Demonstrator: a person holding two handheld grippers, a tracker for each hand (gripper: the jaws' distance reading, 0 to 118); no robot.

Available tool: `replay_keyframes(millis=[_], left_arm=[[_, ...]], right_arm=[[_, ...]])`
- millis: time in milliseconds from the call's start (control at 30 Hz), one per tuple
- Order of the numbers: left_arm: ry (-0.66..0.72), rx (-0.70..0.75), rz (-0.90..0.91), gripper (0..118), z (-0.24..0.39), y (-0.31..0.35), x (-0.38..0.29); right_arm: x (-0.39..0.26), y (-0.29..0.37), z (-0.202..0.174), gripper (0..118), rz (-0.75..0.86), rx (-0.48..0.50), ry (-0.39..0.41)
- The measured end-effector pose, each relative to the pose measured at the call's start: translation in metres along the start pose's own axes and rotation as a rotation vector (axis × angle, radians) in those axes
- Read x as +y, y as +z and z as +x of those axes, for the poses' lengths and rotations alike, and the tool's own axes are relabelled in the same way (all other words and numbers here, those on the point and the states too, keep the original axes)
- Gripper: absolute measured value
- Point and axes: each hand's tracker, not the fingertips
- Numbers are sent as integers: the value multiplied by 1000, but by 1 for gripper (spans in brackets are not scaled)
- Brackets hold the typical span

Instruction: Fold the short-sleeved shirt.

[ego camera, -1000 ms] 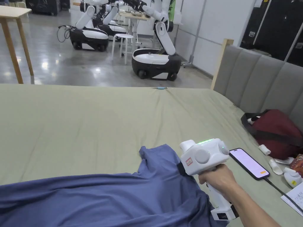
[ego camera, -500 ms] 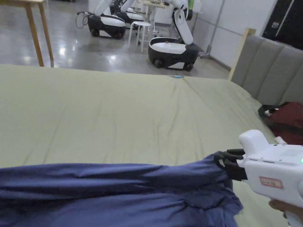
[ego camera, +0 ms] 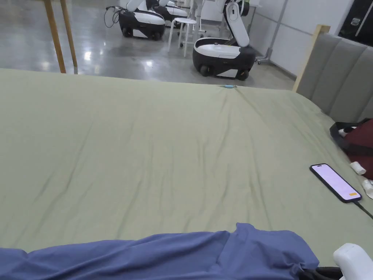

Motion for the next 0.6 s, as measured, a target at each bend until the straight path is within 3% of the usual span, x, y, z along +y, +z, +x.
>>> replay_keyframes(millis=[200,233,300,333,367,400,433,467,500,600], left_arm=[[2,36,-32,2,3,-25,-5],[4,40,-36,2,2,-28,-5],[7,45,-34,13,6,-29,-5],[3,48,-30,13,6,-30,-5],[1,48,-19,17,5,-29,-5],[10,48,-13,34,6,-25,-5],[39,66,-5,85,4,-22,-4],[89,86,-11,117,-1,-18,-2],[131,44,-22,116,-5,-13,-2],[230,33,122,116,-12,30,1]], right_arm=[[-5,-29,4,2,-36,-18,-54],[-5,-33,2,5,-49,-28,-48],[-6,-37,-3,22,-47,-49,-28],[-6,-35,-5,28,-45,-60,-24],[-7,-32,-6,28,-30,-72,-20],[-9,-27,-6,42,21,-120,-9],[-11,-20,-6,81,79,-122,-17],[-14,-10,-5,110,103,-138,-58],[-14,2,-4,118,109,-136,-108],[-12,63,-15,116,308,-123,-218]])
